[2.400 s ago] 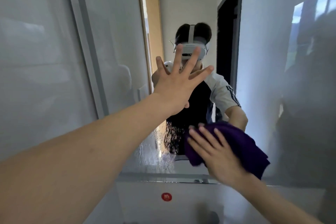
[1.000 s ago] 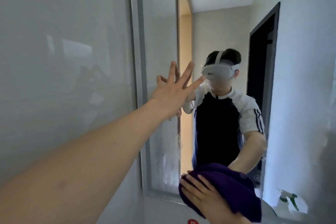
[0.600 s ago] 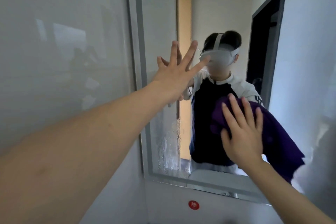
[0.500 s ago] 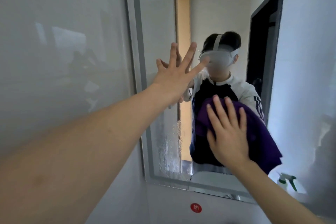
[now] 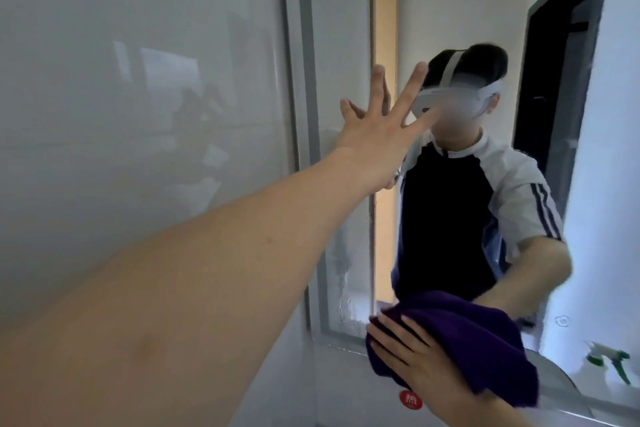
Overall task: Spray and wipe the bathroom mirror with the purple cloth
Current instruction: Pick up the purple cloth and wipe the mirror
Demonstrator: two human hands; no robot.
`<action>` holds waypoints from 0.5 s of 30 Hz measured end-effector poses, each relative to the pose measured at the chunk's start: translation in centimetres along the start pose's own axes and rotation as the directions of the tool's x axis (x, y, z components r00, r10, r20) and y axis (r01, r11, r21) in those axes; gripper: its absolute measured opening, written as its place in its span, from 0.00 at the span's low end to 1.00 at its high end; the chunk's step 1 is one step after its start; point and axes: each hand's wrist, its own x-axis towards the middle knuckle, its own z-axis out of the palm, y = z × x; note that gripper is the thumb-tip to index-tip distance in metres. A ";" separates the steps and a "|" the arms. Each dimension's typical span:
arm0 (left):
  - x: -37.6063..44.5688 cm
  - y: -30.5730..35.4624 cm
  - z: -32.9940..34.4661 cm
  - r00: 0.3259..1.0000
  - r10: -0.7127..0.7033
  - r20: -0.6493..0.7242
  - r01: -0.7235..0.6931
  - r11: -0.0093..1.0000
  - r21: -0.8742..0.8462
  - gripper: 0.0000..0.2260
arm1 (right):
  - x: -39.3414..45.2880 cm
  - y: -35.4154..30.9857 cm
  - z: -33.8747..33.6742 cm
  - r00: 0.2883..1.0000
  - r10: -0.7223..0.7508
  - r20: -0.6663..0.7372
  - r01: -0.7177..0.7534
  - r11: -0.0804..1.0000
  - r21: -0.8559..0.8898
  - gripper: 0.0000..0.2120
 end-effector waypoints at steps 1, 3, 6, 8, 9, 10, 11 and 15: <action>0.0 0.0 -0.1 1.000 0.002 0.018 -0.003 0.999 0.036 0.62 | -0.6 0.7 0.4 1.000 -0.008 0.028 0.007 0.999 0.039 0.47; 0.0 0.2 -0.5 0.999 -0.007 0.042 0.005 0.999 0.051 0.62 | -1.9 1.5 0.9 0.997 0.065 -0.052 -0.069 0.995 -0.079 0.46; -0.2 0.8 -0.7 1.000 -0.012 0.026 0.010 0.998 0.070 0.62 | -2.8 5.1 0.8 0.966 0.100 -0.240 -0.120 0.990 -0.072 0.23; 0.1 0.6 -0.2 0.999 -0.003 0.037 0.001 0.998 0.064 0.64 | -2.2 7.7 -2.0 0.926 0.190 -0.326 -0.183 0.982 0.054 0.26; 0.3 0.5 0.1 0.999 0.001 0.042 -0.004 0.998 0.058 0.65 | -1.6 8.7 -3.7 0.901 0.252 -0.352 -0.229 0.967 0.107 0.31; 0.5 0.4 0.3 1.000 0.005 0.031 -0.007 0.998 0.064 0.65 | -0.7 9.7 -5.3 0.882 0.314 -0.351 -0.279 0.949 0.148 0.35; 0.5 0.3 0.3 1.000 0.007 0.017 -0.008 0.997 0.072 0.66 | 0.5 10.5 -6.9 0.865 0.367 -0.342 -0.323 0.929 0.181 0.38; 0.3 0.4 0.2 1.000 0.009 -0.004 -0.009 0.998 -0.069 0.47 | 6.1 10.9 -10.5 0.859 0.447 -0.252 -0.375 0.882 0.286 0.39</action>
